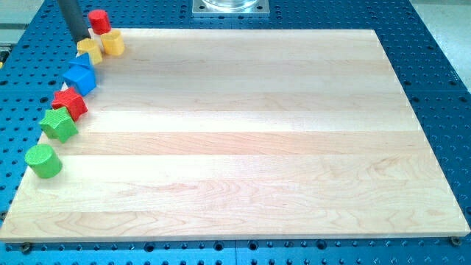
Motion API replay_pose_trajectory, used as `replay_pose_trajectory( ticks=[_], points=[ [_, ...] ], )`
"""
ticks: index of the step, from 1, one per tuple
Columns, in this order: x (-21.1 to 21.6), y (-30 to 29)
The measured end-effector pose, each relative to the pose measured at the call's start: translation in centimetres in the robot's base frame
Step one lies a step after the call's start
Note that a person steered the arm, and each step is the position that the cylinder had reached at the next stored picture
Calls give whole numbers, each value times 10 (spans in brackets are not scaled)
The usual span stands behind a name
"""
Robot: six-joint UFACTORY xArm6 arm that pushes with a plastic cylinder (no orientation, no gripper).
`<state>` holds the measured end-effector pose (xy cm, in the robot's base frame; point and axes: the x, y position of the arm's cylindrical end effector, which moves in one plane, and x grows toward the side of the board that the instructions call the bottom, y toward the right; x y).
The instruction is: Move the yellow hexagon to the bottom right of the yellow heart
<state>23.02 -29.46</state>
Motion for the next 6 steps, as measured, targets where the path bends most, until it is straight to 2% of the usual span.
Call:
replay_pose_trajectory(
  ticks=[1, 3, 4, 6],
  points=[
    [20, 0],
    [87, 72],
    [84, 46],
    [31, 25]
  ],
)
